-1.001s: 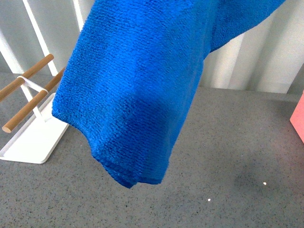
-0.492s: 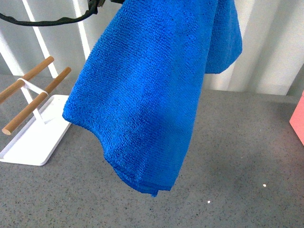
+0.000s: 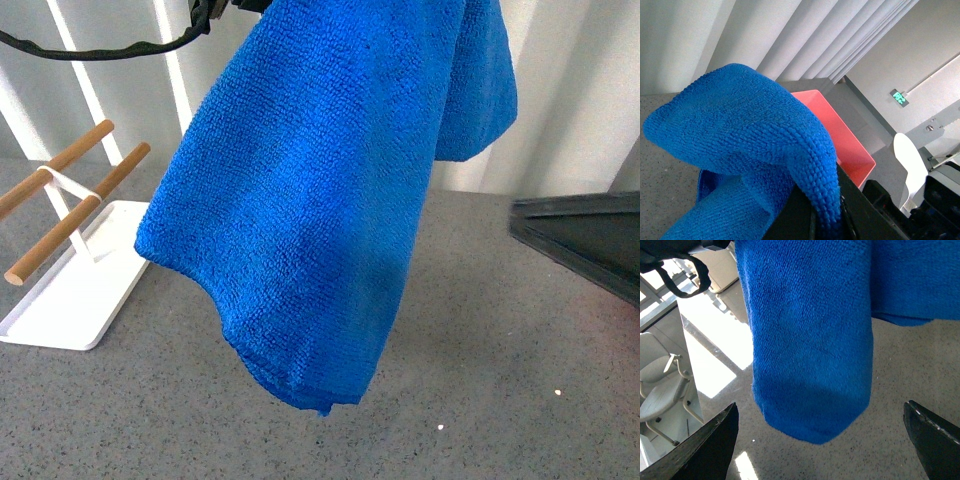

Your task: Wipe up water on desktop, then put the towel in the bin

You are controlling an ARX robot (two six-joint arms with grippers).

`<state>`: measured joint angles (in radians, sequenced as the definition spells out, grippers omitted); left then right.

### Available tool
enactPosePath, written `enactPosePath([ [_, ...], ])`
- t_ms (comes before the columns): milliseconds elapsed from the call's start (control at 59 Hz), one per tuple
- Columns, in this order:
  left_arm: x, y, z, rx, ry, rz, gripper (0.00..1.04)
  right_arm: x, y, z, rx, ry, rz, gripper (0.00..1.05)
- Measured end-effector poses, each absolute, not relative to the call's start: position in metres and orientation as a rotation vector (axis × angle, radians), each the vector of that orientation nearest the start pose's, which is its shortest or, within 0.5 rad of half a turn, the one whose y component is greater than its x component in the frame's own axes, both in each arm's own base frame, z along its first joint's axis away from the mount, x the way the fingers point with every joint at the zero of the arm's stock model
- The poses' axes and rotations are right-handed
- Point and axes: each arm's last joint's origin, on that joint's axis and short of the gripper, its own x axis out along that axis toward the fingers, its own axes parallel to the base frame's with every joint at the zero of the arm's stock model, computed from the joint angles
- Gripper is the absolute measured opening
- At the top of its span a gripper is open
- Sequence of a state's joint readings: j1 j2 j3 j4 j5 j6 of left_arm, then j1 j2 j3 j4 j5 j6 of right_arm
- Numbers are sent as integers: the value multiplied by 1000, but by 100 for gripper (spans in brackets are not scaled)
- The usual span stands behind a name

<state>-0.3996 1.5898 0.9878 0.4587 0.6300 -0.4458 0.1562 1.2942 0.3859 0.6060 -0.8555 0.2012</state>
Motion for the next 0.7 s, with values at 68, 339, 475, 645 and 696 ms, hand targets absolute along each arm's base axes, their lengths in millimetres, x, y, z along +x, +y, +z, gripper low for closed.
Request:
enactPosePath([
  [68,317,-152,265,-422,375,-978,4,233,68,174,286,401,996,98],
  [339,317,-152,265,-422,375,-977,4,265,106,169,256,359,1097,98],
  [475,317,-152,265,-422,375,-978,4,285,125,169,277,333,1136,98],
  [645,317,-152,265,-422,372,-965,4,302,142,173,284,325,1122,98],
  [696,318,-151,265,-422,371,-958,4,307,148,176,287,314,1123,98],
])
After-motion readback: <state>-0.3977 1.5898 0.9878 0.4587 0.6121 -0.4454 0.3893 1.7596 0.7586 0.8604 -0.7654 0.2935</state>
